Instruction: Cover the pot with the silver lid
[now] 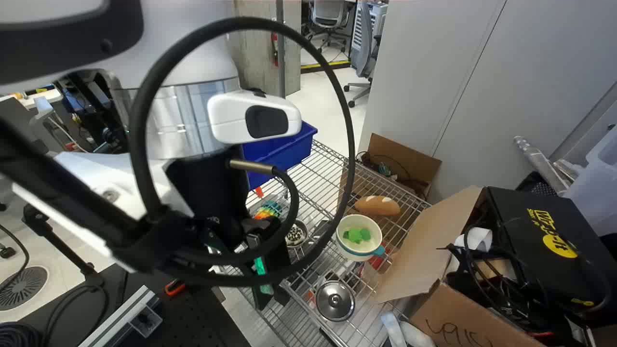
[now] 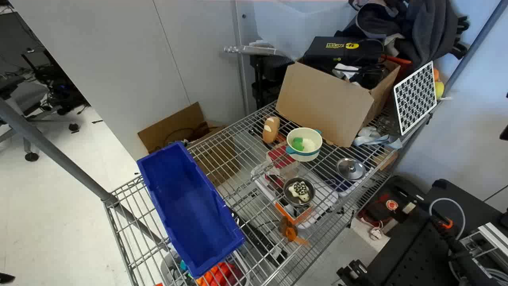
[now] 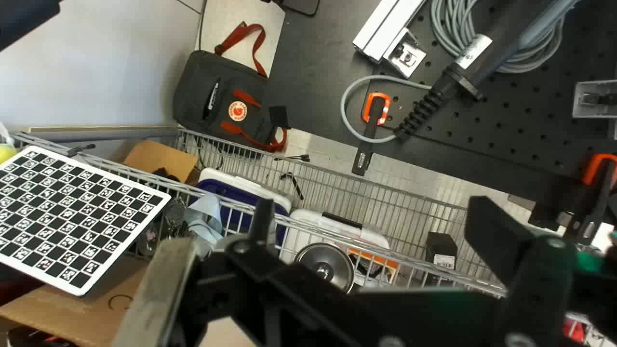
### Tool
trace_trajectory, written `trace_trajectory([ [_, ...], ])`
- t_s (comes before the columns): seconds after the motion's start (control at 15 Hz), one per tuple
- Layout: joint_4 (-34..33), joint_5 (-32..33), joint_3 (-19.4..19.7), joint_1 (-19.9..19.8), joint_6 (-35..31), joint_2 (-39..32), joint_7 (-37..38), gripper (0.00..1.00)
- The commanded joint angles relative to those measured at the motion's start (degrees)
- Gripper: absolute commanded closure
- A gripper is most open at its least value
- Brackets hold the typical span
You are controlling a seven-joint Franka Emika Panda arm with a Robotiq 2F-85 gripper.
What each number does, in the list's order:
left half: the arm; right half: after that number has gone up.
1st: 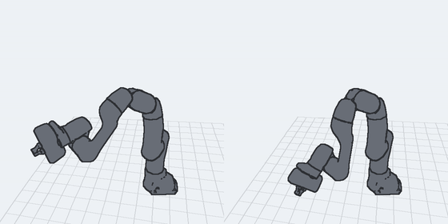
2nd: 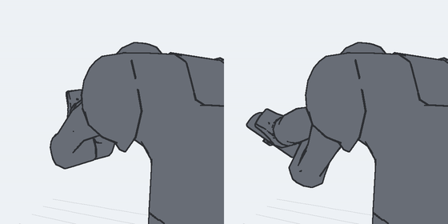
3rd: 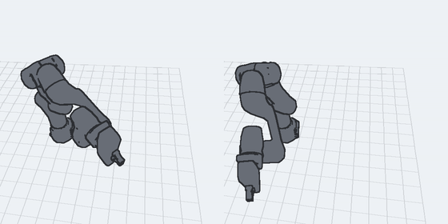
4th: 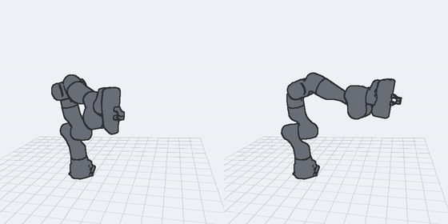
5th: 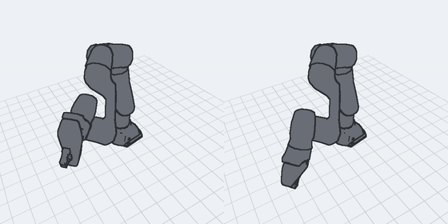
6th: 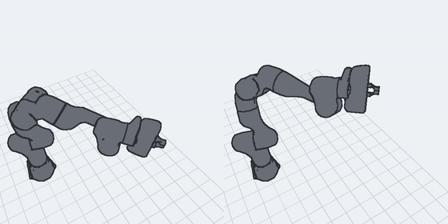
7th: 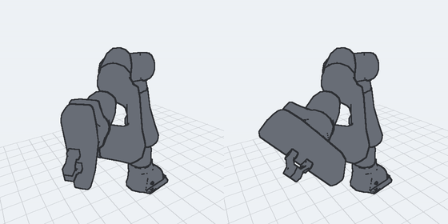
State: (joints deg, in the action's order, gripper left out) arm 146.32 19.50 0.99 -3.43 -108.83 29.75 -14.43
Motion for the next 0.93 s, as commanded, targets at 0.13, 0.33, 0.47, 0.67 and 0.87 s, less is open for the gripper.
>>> trace_trajectory([
  [0.13,-0.10,0.38,0.85,0.98,0.24,-0.01,0.37,0.00],
  [0.33,-0.10,0.38,0.85,0.98,0.24,-0.01,0.37,0.00],
  [0.47,-1.09,0.16,1.18,0.52,0.23,-3.04,1.09,0.00],
  [0.67,-1.70,-2.92,3.07,0.29,-1.23,-6.48,1.81,0.00],
  [0.87,-2.39,-7.70,5.32,-0.25,-5.49,-12.52,3.97,0.00],
])
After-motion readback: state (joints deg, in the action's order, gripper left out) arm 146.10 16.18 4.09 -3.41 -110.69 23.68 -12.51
